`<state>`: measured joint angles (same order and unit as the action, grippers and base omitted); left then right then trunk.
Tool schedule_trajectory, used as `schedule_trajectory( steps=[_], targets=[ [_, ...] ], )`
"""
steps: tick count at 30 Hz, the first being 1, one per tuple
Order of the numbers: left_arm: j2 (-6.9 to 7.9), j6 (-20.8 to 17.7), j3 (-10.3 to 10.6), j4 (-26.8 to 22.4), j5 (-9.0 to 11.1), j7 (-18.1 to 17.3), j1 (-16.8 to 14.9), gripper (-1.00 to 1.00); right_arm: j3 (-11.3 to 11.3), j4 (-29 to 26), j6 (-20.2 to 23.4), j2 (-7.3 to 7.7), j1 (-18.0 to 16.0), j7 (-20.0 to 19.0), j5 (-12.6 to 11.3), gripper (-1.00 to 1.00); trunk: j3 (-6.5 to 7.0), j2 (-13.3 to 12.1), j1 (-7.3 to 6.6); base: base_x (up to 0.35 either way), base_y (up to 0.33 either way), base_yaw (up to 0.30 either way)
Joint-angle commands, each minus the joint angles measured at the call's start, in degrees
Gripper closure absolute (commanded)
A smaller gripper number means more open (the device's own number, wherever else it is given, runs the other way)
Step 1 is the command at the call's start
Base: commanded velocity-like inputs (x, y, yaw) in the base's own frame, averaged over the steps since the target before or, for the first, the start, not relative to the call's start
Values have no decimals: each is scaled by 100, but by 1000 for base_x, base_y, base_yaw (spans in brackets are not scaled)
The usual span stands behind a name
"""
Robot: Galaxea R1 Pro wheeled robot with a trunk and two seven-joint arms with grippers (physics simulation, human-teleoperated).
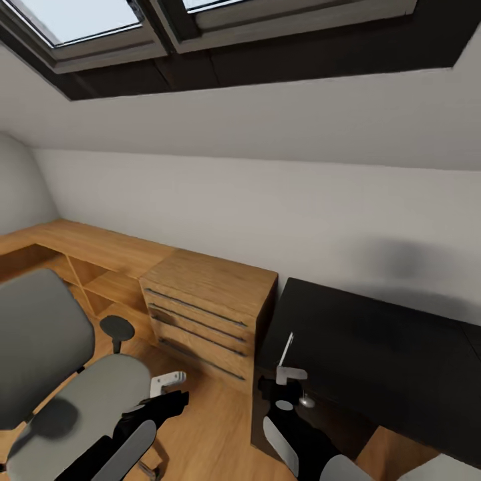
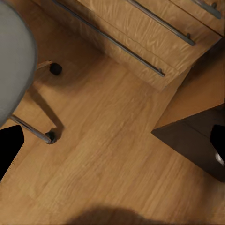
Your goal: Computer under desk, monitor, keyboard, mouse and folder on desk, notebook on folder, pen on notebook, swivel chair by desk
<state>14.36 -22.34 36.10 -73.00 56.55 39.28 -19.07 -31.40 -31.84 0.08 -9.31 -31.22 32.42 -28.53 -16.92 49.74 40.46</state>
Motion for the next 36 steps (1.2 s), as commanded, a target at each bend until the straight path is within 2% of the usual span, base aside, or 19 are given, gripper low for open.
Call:
schedule_trajectory(
  steps=[1, 6, 15, 26, 36],
  targets=[
    [3, -6, 19, -7, 33, 44, -9, -100, -38, -7, 1, 6, -7, 44, -46, -100, -8, 5, 4, 327, 0, 158],
    [-16, -11, 48, 0, 42, 44, -9, -100, -33, -7, -6, 25, -7, 27, -8, -100, -8, 5, 4, 277, 0, 39],
    [-21, -15, 55, 12, 45, 41, -9, -100, -28, -15, -46, 50, -5, 32, 21, -100, -8, 5, 4, 62, 0, 4],
    [-21, -10, 64, 14, 40, 26, -9, -100, -21, 4, -52, 60, -2, 41, 28, -100, -8, 5, 4, 270, 0, 0],
    [-21, -12, 59, -2, 42, 10, -9, -100, 12, 94, -44, 83, -4, 3, -2, -100, -8, 5, 4, 99, 0, 0]
  ],
)
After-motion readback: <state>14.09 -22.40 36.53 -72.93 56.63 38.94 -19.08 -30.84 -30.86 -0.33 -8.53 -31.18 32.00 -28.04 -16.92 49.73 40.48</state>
